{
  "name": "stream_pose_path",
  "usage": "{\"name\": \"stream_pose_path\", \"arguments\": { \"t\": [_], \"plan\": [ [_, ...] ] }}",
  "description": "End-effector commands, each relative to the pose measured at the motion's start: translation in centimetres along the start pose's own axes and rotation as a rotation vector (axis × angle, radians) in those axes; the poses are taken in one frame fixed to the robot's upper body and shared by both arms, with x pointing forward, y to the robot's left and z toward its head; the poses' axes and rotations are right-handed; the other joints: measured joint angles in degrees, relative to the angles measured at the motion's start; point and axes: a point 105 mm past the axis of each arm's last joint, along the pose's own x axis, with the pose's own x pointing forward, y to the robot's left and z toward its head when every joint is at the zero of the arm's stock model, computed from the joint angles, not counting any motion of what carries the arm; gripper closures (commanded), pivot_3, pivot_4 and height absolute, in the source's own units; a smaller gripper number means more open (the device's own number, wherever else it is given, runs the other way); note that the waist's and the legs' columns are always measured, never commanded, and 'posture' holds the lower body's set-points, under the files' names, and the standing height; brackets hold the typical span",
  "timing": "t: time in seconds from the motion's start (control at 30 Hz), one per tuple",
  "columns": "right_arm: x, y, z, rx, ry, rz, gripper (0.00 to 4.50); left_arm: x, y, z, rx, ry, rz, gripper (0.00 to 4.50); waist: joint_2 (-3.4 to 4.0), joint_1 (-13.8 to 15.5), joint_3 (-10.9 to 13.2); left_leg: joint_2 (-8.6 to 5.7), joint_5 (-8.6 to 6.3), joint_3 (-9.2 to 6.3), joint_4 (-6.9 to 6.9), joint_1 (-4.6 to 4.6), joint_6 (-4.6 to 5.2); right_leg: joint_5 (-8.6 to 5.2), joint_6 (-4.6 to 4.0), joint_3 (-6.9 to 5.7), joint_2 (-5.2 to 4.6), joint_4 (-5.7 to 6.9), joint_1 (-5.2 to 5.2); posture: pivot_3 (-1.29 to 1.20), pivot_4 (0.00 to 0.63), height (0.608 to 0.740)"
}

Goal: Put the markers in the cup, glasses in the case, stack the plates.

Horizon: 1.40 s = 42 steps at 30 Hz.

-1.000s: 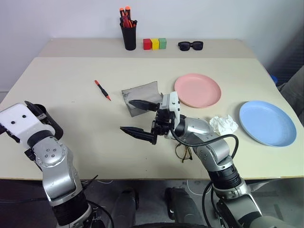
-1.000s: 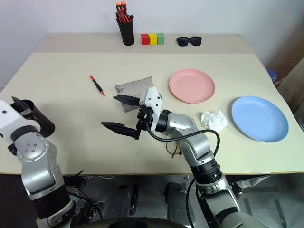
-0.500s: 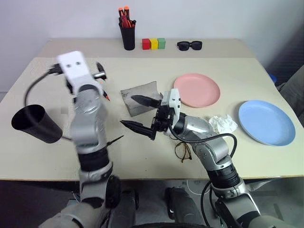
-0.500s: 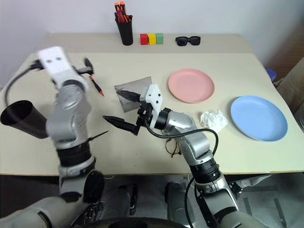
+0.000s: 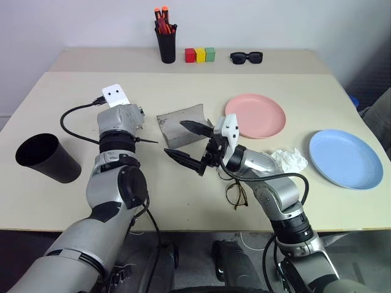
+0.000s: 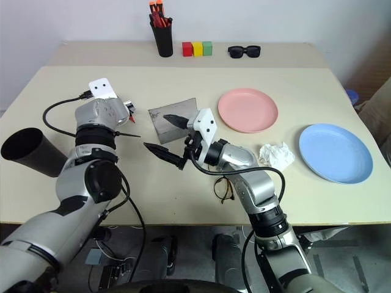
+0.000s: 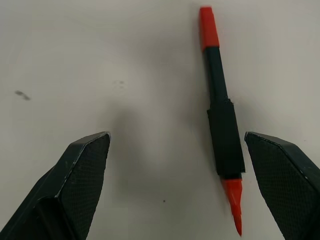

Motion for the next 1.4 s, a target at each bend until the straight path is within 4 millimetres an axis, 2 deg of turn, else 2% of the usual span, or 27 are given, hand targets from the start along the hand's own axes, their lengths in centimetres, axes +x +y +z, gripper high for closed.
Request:
{"name": "stream_pose_path", "arguments": {
  "t": [0.03,0.13,0.23,0.37,0.43,0.57,0.63,0.7,0.8,0.9,1.0,1.07,1.2,1.4],
  "plan": [
    [-1.2,-0.4,1.4,-0.045,-0.027,-0.041,0.00,0.0,-0.5,1.1,-0.021,-0.037,-0.022,0.06,-0.01,-0.1,0.0,-0.01,0.00,0.01,0.00,0.00,0.00,0.01,0.02,0.01,-0.01,-0.01,0.00,0.00,0.150,0.740],
    [-1.7,-0.4,1.2,-0.045,-0.013,-0.054,0.00,0.3,-0.6,0.7,-0.033,-0.021,-0.042,0.92,-0.01,-0.1,0.0,-0.01,0.00,0.00,-0.01,0.01,-0.01,0.01,0.02,0.01,0.01,0.01,0.00,0.00,0.150,0.740],
    [-1.8,-0.4,1.2,-0.046,-0.008,-0.061,0.00,0.5,-0.6,0.4,-0.036,-0.010,-0.048,2.34,-0.01,-0.2,0.0,0.01,0.01,0.00,-0.01,0.02,-0.02,0.01,0.02,0.00,0.03,0.02,0.00,0.00,0.150,0.740],
    [-1.8,-0.4,1.2,-0.047,-0.007,-0.065,0.00,0.5,-0.5,0.6,-0.044,-0.023,-0.035,4.48,-0.01,0.0,0.0,0.00,0.01,0.00,0.01,0.02,-0.02,0.01,0.02,0.00,0.01,0.02,0.02,0.00,0.150,0.740],
    [-1.7,-0.4,1.2,-0.047,-0.007,-0.064,0.00,0.4,-0.7,1.4,-0.073,-0.075,-0.045,4.48,-0.01,0.0,0.0,-0.01,0.01,0.00,0.02,0.02,-0.02,0.02,0.03,0.01,0.00,0.01,0.04,0.00,0.150,0.740],
    [-1.5,-0.3,1.2,-0.040,-0.006,-0.046,0.00,-1.8,-1.3,6.4,-0.012,-0.455,-0.080,4.48,-0.02,-0.1,0.0,0.00,0.01,0.00,0.00,0.01,-0.02,0.02,0.02,0.01,0.01,0.00,0.02,0.00,0.150,0.740],
    [-1.4,0.2,1.2,-0.008,-0.006,-0.008,0.00,-3.0,-1.4,7.6,0.033,-0.572,-0.097,4.48,-0.03,-0.3,0.0,0.00,0.01,0.02,-0.03,-0.01,-0.02,0.02,0.02,0.03,0.01,0.00,-0.01,0.00,0.150,0.740],
    [-1.4,1.1,1.5,0.031,-0.024,0.063,0.00,-5.6,-1.0,9.0,-0.015,-0.744,-0.204,4.48,-0.02,-0.5,0.0,0.01,0.01,0.07,-0.09,0.00,-0.02,0.03,0.01,0.07,0.01,0.01,-0.06,0.00,0.150,0.740],
    [-1.4,1.8,2.1,0.042,-0.053,0.117,0.00,-10.2,0.5,9.9,-0.068,-0.949,-0.347,4.48,-0.01,-0.6,0.0,0.06,0.01,0.13,-0.18,0.00,-0.03,0.03,-0.01,0.14,0.01,0.03,-0.14,0.00,0.150,0.740],
    [-1.0,1.9,2.6,0.035,-0.075,0.137,0.00,-14.1,4.8,9.6,-0.038,-1.129,-0.268,4.48,-0.01,-0.6,0.0,0.08,0.01,0.13,-0.17,-0.02,-0.03,0.05,-0.03,0.16,0.02,0.04,-0.17,0.00,0.150,0.740],
    [-0.6,1.8,2.6,0.029,-0.079,0.146,0.00,-16.7,9.1,8.6,0.002,-1.236,-0.102,4.48,0.00,-0.3,0.0,0.09,0.02,0.13,-0.07,-0.02,-0.03,0.07,-0.07,0.17,0.04,0.07,-0.17,0.00,0.150,0.740],
    [-0.4,1.9,2.4,0.028,-0.078,0.160,0.00,-17.7,12.1,7.4,0.017,-1.257,0.047,4.48,0.00,-0.3,0.0,0.09,0.01,0.14,-0.02,0.04,-0.03,0.07,-0.07,0.17,0.04,0.05,-0.07,0.00,0.150,0.740],
    [0.1,2.3,2.3,0.034,-0.077,0.206,0.00,-18.0,16.0,5.0,-0.001,-1.199,0.234,4.48,-0.02,0.0,0.0,0.08,0.02,0.07,0.09,0.07,-0.02,0.06,-0.08,0.10,0.06,0.02,0.10,0.00,0.150,0.740],
    [1.0,2.6,2.4,0.038,-0.093,0.256,0.00,-16.7,18.0,1.8,0.005,-1.084,0.301,4.48,-0.05,-0.1,0.0,0.08,0.02,0.03,0.12,0.13,-0.01,0.05,-0.09,0.05,0.07,-0.03,0.20,0.00,0.150,0.740]
  ]
}}
